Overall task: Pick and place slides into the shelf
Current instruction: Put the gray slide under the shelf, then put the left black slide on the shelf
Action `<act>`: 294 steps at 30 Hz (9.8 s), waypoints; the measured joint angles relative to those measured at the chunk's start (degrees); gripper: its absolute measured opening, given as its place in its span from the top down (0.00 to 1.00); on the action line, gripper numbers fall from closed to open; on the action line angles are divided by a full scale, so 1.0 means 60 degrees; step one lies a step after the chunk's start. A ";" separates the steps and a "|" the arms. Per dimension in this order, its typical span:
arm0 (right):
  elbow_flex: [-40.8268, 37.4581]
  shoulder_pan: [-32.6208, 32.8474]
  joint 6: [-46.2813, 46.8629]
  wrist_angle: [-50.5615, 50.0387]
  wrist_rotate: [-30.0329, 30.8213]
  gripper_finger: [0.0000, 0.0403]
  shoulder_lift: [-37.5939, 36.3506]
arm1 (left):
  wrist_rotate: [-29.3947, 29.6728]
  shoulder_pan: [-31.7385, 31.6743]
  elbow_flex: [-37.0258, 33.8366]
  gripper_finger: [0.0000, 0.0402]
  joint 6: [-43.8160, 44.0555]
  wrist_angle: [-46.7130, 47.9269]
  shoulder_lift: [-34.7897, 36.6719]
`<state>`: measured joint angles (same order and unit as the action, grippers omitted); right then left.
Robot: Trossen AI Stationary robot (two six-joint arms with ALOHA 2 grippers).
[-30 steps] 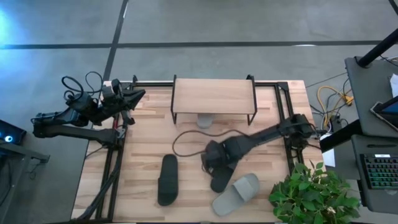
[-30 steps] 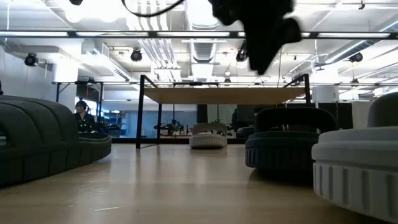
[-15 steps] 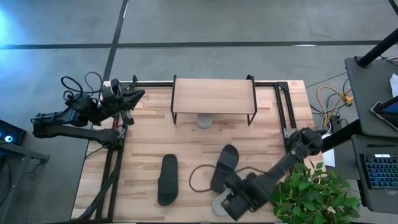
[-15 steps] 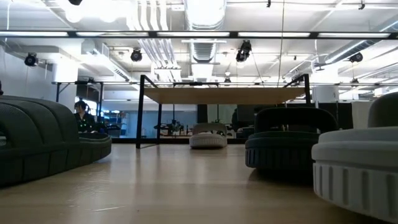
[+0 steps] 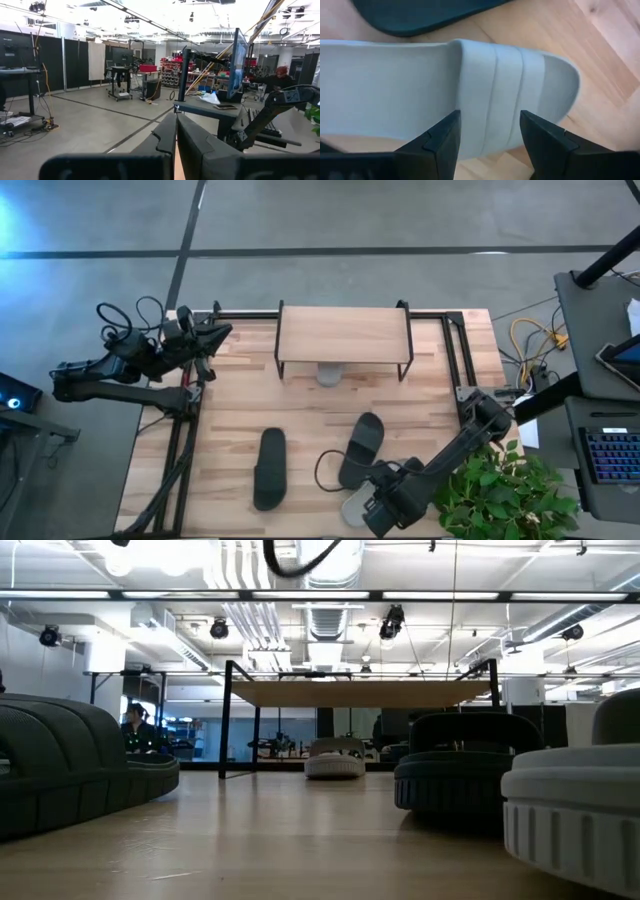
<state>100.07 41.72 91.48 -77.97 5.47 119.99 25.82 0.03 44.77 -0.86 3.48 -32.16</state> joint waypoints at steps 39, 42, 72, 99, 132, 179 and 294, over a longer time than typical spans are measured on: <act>-0.0164 -0.0777 0.0287 -0.2019 0.0284 0.96 0.0647 | -0.0009 0.0000 -0.0015 1.00 -0.0490 0.0013 -0.0084; -0.0011 -0.0770 0.0514 -0.2049 0.0351 0.97 0.0595 | -0.0007 0.0000 -0.0015 1.00 -0.0488 0.0015 -0.0098; 0.2487 -0.3842 -0.7770 -0.2012 0.5405 0.97 0.0151 | -0.0004 -0.0004 -0.0015 1.00 -0.0463 0.0004 -0.0182; -0.0562 -0.6252 -1.1447 0.0061 0.7102 0.96 0.0159 | -0.0007 -0.0003 -0.0013 1.00 -0.0470 0.0004 -0.0197; 0.0127 -0.5787 -0.9495 0.1763 -0.0421 0.75 -0.0457 | -0.0005 -0.0003 -0.0007 1.00 -0.0470 0.0003 -0.0397; -0.2096 -0.6337 -0.6971 0.1633 0.0897 0.97 -0.1487 | -0.0004 -0.0002 -0.0007 1.00 -0.0477 -0.0002 -0.0644; 0.2506 -0.2819 -0.1367 0.2553 0.2810 0.55 -0.0825 | -0.4477 0.0004 -0.0025 1.00 0.2650 0.5160 0.0735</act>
<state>115.11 24.81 83.28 -62.65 22.34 115.05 -1.04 0.05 44.62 15.04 34.44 -27.75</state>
